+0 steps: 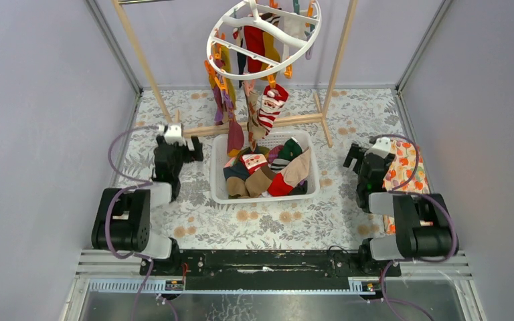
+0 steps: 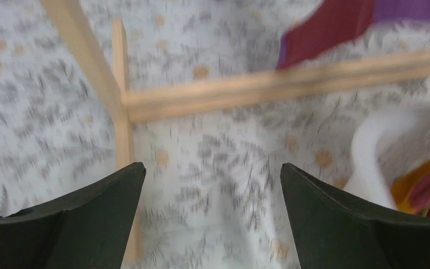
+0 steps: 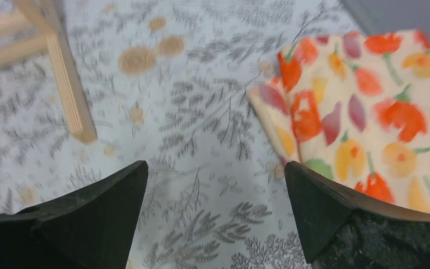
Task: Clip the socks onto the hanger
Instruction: Open the clamp at the hanger.
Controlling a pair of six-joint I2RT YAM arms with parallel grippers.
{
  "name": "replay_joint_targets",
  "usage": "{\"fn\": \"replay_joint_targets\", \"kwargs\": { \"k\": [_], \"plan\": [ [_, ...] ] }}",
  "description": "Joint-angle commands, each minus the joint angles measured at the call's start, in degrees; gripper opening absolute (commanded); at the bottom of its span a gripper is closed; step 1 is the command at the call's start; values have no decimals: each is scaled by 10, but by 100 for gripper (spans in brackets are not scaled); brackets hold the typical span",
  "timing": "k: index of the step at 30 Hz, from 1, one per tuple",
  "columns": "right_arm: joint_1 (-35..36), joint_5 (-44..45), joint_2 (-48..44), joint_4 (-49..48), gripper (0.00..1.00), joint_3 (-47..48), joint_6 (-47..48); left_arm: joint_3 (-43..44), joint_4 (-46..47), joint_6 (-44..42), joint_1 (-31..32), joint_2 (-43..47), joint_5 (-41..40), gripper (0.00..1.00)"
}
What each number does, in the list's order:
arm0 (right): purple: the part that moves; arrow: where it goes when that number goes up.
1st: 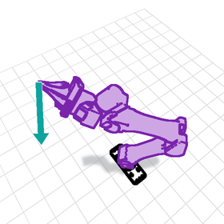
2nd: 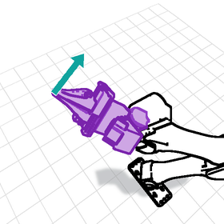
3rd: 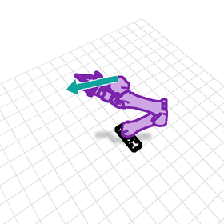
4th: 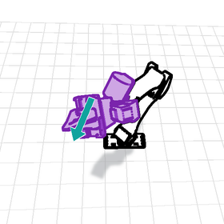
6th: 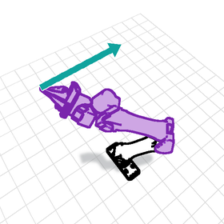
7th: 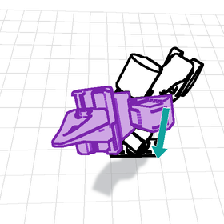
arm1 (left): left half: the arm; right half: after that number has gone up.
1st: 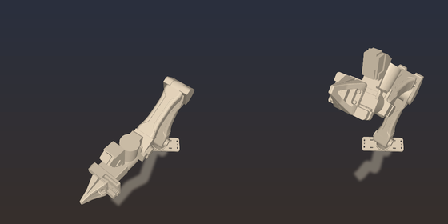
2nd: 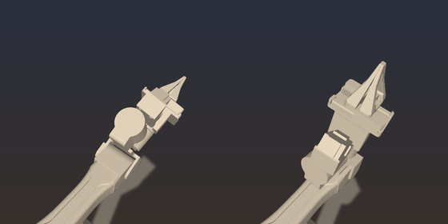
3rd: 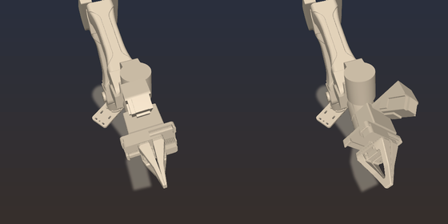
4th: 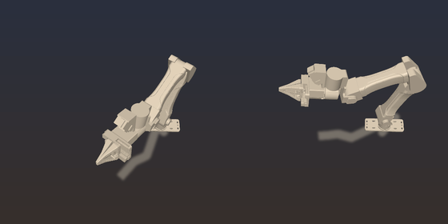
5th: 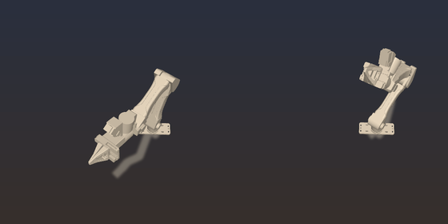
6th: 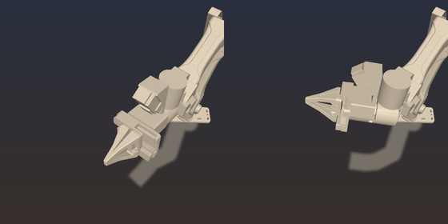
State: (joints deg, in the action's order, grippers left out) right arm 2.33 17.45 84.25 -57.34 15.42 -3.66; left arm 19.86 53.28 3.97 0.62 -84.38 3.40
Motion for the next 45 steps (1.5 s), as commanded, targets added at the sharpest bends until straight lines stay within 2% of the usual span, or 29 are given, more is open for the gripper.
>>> {"fn": "replay_joint_targets", "kwargs": {
  "k": [1,4,7,8,10,14,19,22,23,26,31,37,45],
  "plan": [
    [-3,68,-113,276,100,133,-69,170,-303,-35,-2,68,30,99],
    [-3,-26,-137,368,100,216,-99,272,-474,-55,-15,95,101,99],
    [-3,-152,-157,378,100,276,-175,359,-602,-42,-45,123,163,99],
    [-3,-222,-160,387,100,298,-190,387,-638,-41,-56,130,185,99],
    [-2,-307,-155,370,100,330,-211,434,-706,-23,-73,144,222,99],
    [0,-430,-126,341,100,389,-225,501,-806,-26,-78,179,241,99],
    [38,-440,-123,260,100,394,-217,556,-874,-21,-77,203,275,99],
    [87,-444,-104,292,100,442,-156,613,-922,-16,-77,179,295,99],
    [103,-447,-99,294,98,455,-140,632,-936,-15,-77,169,302,99],
    [128,-472,-81,240,83,468,-136,664,-968,-15,-77,146,326,99],
    [140,-472,-57,155,76,479,-142,668,-992,-29,-77,144,353,99],
    [154,-486,-35,126,71,516,-120,659,-1006,-28,-75,142,398,99],
    [191,-435,-38,110,64,516,-45,638,-1014,-24,-68,161,439,99]
  ]
}}
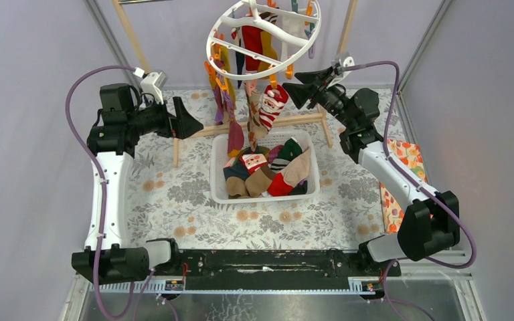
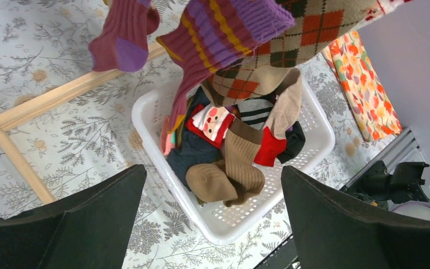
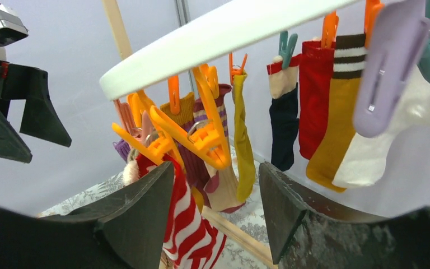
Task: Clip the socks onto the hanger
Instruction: Open the clamp at the hanger.
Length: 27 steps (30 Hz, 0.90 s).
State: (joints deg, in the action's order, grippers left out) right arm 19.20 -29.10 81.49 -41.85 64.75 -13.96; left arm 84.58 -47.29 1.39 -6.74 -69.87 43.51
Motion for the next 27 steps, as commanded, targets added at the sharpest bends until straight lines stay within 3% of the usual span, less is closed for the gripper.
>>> {"fn": "replay_joint_targets", "kwargs": {
  "k": [1,8,14,27],
  "plan": [
    [32,47,-13,-43,63,21,77,-9,-9,4,6,16,40,99],
    [71,181,-12,-72,55,1,165,14,-45,-6,8,2,58,99],
    [88,214,8,-91,50,13,187,23,-60,-9,8,0,65,99],
    [102,226,-24,-67,12,-16,207,30,-60,-9,8,-5,105,99]
  ]
}}
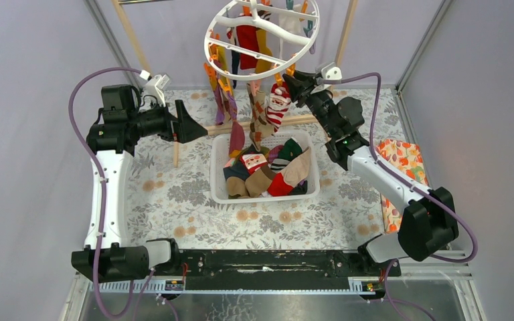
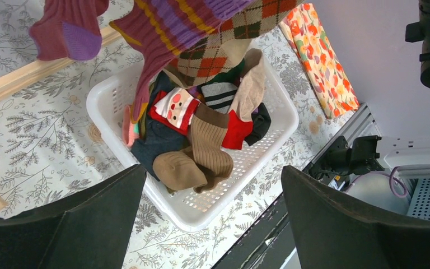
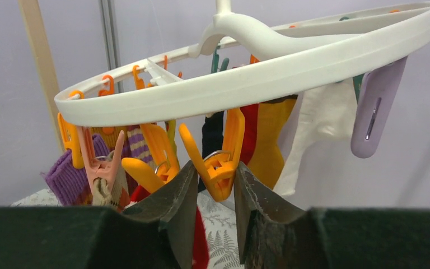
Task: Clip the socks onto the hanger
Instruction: Open the clamp at the hanger.
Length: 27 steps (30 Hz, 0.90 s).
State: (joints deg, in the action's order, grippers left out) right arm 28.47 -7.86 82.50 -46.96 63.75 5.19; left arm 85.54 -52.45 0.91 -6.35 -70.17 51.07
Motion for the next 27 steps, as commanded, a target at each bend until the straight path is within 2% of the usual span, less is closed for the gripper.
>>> {"fn": "replay_joint_targets", "kwargs": {
  "k": [1,7,16,22,27],
  "plan": [
    [11,11,-40,-10,10,-7,16,21,-9,-5,4,-2,33,99],
    [18,-18,-75,72,0,8,-11,22,-8,-1,4,2,49,99],
    [59,-32,-82,260,0,87,-83,26,-8,2,4,19,70,99],
    [121,-22,-56,331,0,140,-114,38,-9,19,4,16,85,99],
    [151,-31,-27,343,0,176,-160,95,-33,36,4,-10,120,99]
  ]
}}
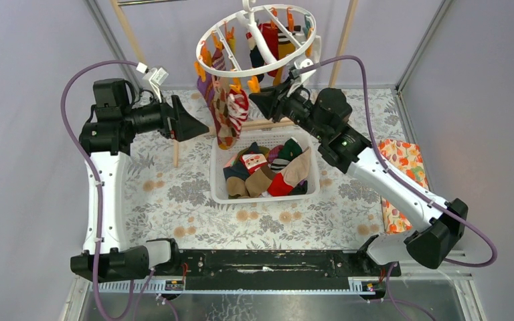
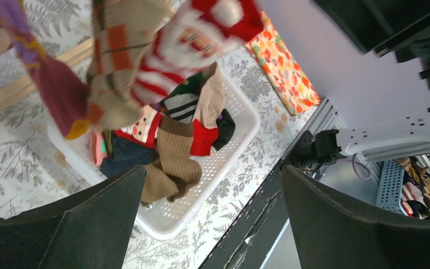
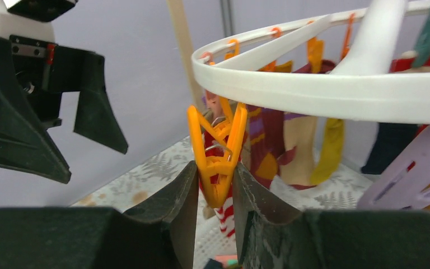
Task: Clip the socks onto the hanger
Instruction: Open the clamp at the hanger.
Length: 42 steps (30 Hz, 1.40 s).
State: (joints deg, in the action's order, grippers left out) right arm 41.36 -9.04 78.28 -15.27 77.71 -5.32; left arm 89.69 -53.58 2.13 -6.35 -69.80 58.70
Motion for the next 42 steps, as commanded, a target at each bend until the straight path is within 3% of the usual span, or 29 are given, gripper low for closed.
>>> {"fn": "replay_joint_targets", "kwargs": {
  "k": [1,8,12,17,22,30,42],
  "plan": [
    [23,-31,20,21,0,40,-71,65,-24,27,4,-17,49,99],
    [23,-132,65,-65,0,45,-206,110,20,115,4,-24,116,99],
    [26,-153,86,-124,0,29,-276,61,175,243,5,-4,159,99],
    [44,-137,100,-165,0,19,-296,4,343,377,12,11,146,99],
    [85,-71,112,-126,0,42,-239,30,339,371,37,-27,98,99],
    [149,130,108,-57,0,58,-91,91,254,288,49,-77,9,91],
    [164,170,135,-20,0,102,-72,87,237,230,61,-91,-37,62]
  ]
}}
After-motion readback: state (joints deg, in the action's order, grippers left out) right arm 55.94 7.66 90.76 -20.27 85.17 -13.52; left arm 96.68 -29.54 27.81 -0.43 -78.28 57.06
